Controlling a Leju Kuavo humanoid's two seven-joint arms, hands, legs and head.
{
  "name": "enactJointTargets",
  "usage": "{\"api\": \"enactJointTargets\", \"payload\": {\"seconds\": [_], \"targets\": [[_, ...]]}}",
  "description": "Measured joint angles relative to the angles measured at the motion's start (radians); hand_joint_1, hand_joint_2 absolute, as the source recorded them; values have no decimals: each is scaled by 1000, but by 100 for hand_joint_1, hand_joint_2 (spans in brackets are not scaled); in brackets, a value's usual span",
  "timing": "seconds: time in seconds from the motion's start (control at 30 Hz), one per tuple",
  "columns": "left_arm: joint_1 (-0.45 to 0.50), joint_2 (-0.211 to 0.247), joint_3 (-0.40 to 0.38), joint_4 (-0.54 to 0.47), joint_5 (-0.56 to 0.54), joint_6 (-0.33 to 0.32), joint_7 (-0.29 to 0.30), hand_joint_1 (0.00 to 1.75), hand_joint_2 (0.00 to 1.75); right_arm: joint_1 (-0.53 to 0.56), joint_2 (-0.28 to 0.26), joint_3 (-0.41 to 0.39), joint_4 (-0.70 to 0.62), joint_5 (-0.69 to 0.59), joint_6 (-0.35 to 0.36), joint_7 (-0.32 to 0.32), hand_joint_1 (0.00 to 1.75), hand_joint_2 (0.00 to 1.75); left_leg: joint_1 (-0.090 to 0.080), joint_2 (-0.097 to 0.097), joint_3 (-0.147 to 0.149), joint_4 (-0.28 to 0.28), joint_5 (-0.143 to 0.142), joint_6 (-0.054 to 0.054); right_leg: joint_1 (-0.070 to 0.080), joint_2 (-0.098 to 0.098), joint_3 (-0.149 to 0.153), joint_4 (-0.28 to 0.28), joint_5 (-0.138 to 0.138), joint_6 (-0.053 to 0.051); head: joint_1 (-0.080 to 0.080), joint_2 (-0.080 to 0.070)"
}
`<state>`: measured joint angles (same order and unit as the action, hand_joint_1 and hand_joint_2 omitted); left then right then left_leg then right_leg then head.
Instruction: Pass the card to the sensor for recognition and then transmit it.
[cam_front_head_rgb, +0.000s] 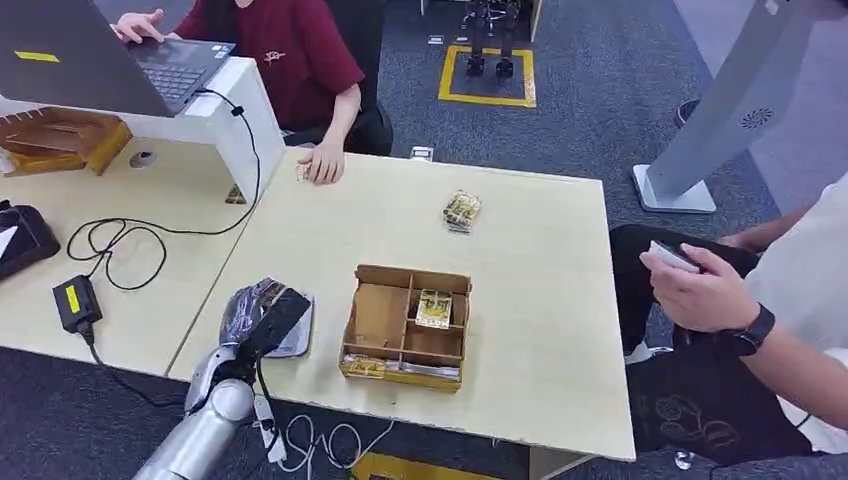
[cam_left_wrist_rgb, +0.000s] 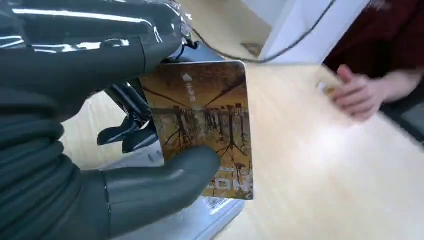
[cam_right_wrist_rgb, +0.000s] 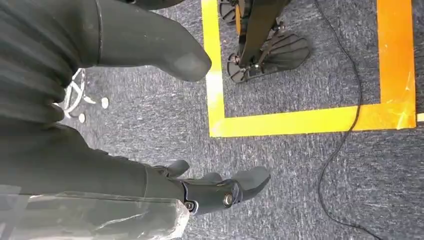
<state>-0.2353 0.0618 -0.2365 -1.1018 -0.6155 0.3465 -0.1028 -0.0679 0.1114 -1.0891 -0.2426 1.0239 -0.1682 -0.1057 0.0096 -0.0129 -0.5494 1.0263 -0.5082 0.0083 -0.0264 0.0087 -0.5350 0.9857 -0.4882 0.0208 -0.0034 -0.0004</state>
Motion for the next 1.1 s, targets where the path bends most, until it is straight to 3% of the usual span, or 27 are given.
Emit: {"api": "enactJointTargets", "payload": {"seconds": [0.1,0.27,0.43,0.53,0.63,0.87,1.1], "targets": [[14,-9,24,-70,98,70,-77,175,175,0,1,0,0,10,-9,-3,0,175,0,0,-4,0,0,0,0,0,-3,0,0,0,0,0],[14,-15,60,-138,162,169,-155,175,175,-1,3,0,1,23,-11,-8,0,175,0,0,-6,0,0,0,0,0,-6,0,0,0,0,0],[-3,-17,103,-152,193,268,-235,175,175,-7,5,5,4,43,-12,-7,0,175,0,0,-8,0,0,0,0,0,-8,0,0,0,0,0],[-19,-17,123,-152,210,280,-251,175,175,-13,5,5,6,45,-13,-3,0,175,0,0,-8,0,0,0,0,0,-8,0,0,0,0,0],[-53,-18,148,-139,213,333,-287,175,175,-19,6,11,7,61,-13,2,0,175,0,0,-8,0,0,0,0,0,-8,0,0,0,0,0],[-167,-28,240,-24,52,336,-316,175,175,-38,8,35,11,72,-14,8,0,175,0,1,-8,0,0,0,0,1,-8,0,0,0,0,0],[-200,-53,291,31,18,336,-336,175,175,-42,9,37,14,71,-21,5,0,175,0,1,-8,1,0,0,0,1,-9,0,0,0,0,0]]}}
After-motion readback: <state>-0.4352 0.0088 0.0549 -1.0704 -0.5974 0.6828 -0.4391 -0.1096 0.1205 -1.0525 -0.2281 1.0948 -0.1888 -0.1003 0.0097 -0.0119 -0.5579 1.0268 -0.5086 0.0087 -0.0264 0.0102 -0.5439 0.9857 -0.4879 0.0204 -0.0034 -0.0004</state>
